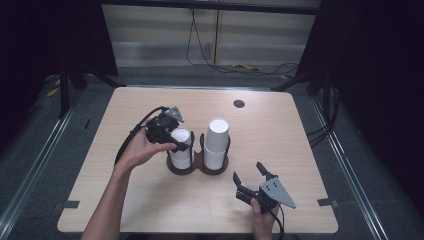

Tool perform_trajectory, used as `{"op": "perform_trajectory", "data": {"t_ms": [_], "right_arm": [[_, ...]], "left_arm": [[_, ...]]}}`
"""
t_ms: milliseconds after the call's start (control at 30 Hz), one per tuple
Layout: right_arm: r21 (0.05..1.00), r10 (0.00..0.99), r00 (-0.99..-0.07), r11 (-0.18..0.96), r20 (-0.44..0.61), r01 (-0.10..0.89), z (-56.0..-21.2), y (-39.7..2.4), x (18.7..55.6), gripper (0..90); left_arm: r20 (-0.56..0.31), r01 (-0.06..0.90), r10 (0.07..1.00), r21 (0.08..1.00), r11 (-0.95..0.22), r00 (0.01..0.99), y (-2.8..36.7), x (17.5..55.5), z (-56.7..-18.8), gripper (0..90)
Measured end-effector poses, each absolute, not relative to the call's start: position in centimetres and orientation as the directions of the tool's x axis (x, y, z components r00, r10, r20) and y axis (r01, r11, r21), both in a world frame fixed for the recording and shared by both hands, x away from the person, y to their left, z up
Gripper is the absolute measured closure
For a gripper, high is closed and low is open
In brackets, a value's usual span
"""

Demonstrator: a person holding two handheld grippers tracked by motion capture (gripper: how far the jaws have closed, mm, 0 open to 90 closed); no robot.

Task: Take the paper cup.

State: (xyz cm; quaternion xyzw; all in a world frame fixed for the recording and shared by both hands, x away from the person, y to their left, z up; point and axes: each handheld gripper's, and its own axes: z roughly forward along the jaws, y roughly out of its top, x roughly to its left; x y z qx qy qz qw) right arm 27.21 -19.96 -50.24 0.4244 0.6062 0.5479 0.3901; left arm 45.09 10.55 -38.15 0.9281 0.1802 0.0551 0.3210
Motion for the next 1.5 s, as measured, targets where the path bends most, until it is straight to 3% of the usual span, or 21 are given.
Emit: {"op": "perform_trajectory", "data": {"t_ms": [1500], "right_arm": [[0.995,0.942,-0.336,0.035,0.000,0.097,-50.2,-20.0,27.2,13.6]], "left_arm": [[-0.042,0.305,0.380,0.679,-0.667,0.924,12.2,44.7,-36.8,35.7]]}}
